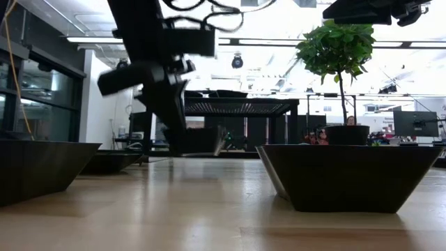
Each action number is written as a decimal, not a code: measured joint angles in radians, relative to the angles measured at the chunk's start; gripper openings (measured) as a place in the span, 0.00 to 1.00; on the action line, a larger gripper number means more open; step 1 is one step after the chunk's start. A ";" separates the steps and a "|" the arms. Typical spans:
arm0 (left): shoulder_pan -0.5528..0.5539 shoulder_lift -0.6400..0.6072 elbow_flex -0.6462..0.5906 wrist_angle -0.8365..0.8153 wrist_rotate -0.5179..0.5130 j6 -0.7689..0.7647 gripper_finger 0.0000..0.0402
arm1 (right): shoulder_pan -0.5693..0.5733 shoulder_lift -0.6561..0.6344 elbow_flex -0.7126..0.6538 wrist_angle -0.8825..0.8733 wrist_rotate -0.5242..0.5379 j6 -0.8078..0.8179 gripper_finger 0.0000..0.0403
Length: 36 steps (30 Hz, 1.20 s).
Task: Pick & Place Mini shaped plates
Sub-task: Stack the distorted square plate on top of the distorted square plate on the shelf
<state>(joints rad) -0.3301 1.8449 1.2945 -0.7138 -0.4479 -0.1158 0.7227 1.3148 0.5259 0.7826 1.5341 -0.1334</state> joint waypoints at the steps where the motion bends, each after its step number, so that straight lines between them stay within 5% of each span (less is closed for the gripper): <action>1: -0.006 -0.010 0.000 0.000 -0.001 0.005 0.00 | 0.000 0.000 0.000 0.000 0.000 0.002 0.51; 6: -0.026 -0.057 0.053 -0.062 -0.021 0.014 0.00 | 0.000 0.000 0.000 0.000 0.000 0.002 0.51; 19: 0.001 -0.060 0.471 -0.344 -0.250 0.113 0.00 | 0.000 0.000 0.000 0.000 0.000 0.003 0.51; 25: 0.109 -0.059 0.574 -0.351 -0.228 0.231 0.00 | 0.000 0.000 0.000 -0.008 0.000 0.025 0.51; 36: 0.411 -0.058 0.625 -0.359 -0.010 0.323 0.00 | 0.000 0.000 0.000 -0.029 0.000 0.028 0.51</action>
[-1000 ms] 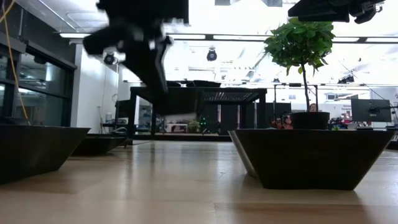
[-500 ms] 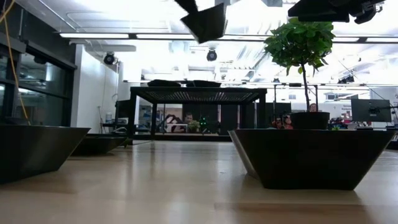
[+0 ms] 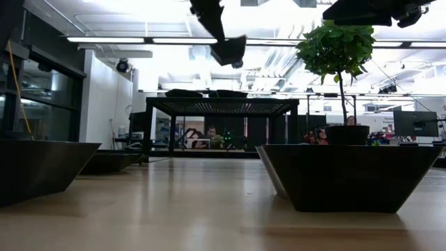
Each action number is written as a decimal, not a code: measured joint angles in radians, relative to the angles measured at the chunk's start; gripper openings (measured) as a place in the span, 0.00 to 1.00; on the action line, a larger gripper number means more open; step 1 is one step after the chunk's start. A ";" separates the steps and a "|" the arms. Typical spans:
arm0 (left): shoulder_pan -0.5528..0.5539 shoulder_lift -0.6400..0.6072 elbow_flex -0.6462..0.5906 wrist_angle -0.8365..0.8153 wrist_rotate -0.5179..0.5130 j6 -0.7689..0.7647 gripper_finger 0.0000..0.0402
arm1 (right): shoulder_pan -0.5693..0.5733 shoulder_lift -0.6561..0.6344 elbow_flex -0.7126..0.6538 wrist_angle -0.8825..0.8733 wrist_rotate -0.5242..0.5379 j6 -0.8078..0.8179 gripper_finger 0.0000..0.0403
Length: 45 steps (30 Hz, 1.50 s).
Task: Pick & Place Mini shaped plates
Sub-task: Stack the distorted square plate on top of the distorted square plate on the shelf
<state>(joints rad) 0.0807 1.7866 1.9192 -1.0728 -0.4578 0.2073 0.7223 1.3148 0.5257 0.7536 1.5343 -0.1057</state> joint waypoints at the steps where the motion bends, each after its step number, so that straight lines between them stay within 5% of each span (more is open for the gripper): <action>1: 0.018 0.000 -0.003 0.001 0.008 0.006 0.00 | 0.000 0.000 0.000 -0.002 0.000 0.001 0.51; 15: 0.169 0.030 -0.017 0.076 0.164 0.058 0.00 | -0.003 0.000 0.000 -0.012 0.001 0.001 0.51; 45: 0.195 0.116 -0.018 0.082 0.130 -0.162 0.00 | -0.003 0.000 0.000 -0.032 0.004 0.039 0.51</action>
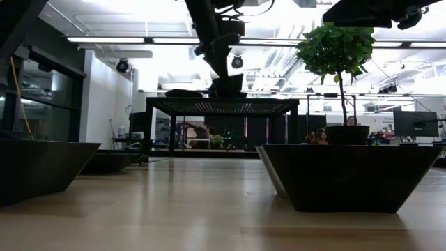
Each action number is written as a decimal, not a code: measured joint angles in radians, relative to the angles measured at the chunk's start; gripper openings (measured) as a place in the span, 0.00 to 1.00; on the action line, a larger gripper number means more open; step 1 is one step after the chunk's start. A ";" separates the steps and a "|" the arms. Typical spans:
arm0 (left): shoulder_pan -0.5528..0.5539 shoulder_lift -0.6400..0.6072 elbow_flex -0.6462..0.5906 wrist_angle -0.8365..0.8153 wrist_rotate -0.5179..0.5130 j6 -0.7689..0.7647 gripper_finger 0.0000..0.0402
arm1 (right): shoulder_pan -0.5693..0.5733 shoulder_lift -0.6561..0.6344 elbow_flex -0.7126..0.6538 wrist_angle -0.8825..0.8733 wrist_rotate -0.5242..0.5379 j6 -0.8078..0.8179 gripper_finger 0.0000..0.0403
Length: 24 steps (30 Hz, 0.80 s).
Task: Pick & Place Mini shaped plates
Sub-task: Stack the distorted square plate on top of the distorted square plate on the shelf
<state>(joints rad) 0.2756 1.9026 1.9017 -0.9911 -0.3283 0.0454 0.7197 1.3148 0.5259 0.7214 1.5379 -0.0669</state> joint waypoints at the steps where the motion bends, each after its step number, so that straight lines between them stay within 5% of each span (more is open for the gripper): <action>1: 0.000 0.000 0.000 0.000 0.000 -0.005 0.00 | 0.000 0.000 0.000 0.000 0.000 0.000 0.51; 16: 0.000 0.000 0.000 -0.015 0.017 -0.010 0.01 | 0.000 0.000 0.000 0.000 0.000 0.000 0.51; 24: 0.000 0.000 0.000 -0.015 0.017 0.002 0.11 | 0.000 0.000 0.000 0.000 0.000 0.000 0.51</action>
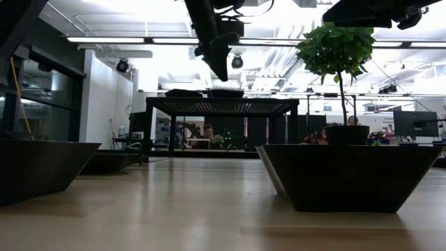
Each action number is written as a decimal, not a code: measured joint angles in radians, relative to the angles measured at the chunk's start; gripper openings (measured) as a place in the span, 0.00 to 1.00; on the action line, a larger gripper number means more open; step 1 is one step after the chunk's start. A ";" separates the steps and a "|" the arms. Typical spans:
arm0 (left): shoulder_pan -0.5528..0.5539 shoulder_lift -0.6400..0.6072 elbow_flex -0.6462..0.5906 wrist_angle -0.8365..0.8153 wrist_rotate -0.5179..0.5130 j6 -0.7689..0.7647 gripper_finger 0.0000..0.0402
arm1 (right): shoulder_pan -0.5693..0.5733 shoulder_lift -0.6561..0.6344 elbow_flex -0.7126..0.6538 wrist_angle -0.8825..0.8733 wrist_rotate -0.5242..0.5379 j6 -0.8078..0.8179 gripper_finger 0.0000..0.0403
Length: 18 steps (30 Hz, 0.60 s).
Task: Pick & Place Mini shaped plates
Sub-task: Stack the distorted square plate on top of the distorted square plate on the shelf
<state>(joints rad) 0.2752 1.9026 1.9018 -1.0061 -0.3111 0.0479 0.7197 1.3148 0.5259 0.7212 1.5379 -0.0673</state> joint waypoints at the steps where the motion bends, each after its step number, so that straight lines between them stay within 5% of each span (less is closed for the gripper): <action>1: 0.000 0.000 0.000 0.000 0.000 0.000 0.13 | 0.000 0.000 0.000 0.000 0.000 0.000 0.51; 18: -0.040 -0.001 0.000 -0.059 0.061 0.085 0.19 | 0.001 0.000 0.000 0.000 0.000 0.001 0.51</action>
<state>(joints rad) 0.2349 1.9015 1.9018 -1.0653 -0.2497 0.1330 0.7208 1.3148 0.5259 0.7216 1.5379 -0.0662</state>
